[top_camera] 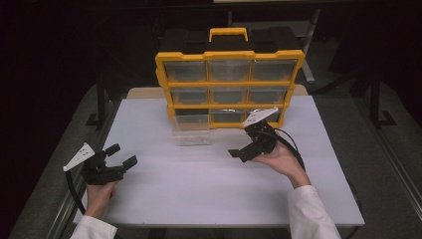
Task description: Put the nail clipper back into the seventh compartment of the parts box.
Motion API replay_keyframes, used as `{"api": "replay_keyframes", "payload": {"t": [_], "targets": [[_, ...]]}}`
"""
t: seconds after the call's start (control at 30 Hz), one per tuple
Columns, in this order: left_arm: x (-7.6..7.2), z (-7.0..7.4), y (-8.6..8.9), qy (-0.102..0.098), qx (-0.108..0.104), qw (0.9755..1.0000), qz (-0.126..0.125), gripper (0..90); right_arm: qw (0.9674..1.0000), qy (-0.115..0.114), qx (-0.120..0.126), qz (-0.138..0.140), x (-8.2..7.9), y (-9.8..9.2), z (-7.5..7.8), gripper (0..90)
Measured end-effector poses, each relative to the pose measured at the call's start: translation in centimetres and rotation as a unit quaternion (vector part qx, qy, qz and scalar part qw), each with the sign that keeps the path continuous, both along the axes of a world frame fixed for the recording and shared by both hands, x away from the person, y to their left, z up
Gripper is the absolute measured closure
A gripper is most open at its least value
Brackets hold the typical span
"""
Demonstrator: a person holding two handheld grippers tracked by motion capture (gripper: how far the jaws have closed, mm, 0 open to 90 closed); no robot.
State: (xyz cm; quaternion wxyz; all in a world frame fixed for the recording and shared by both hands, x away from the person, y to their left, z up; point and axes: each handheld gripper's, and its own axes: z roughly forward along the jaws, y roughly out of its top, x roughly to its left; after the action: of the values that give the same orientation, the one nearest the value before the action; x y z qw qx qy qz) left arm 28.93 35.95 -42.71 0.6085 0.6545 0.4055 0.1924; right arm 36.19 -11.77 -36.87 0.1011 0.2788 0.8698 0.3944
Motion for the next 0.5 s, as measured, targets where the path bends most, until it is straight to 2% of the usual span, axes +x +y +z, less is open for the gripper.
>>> {"api": "replay_keyframes", "payload": {"t": [0.2,0.5], "targets": [[0.0,0.0,-0.1,0.0,0.0,1.0,0.001,0.0,0.9996,-0.018,0.013,-0.018,-0.6,-1.6,-0.4,0.0],[0.1,0.0,-0.1,-0.002,0.001,1.0,-0.001,0.0,0.9984,-0.019,0.029,-0.045,-1.2,-3.9,-1.3,0.0]]}}
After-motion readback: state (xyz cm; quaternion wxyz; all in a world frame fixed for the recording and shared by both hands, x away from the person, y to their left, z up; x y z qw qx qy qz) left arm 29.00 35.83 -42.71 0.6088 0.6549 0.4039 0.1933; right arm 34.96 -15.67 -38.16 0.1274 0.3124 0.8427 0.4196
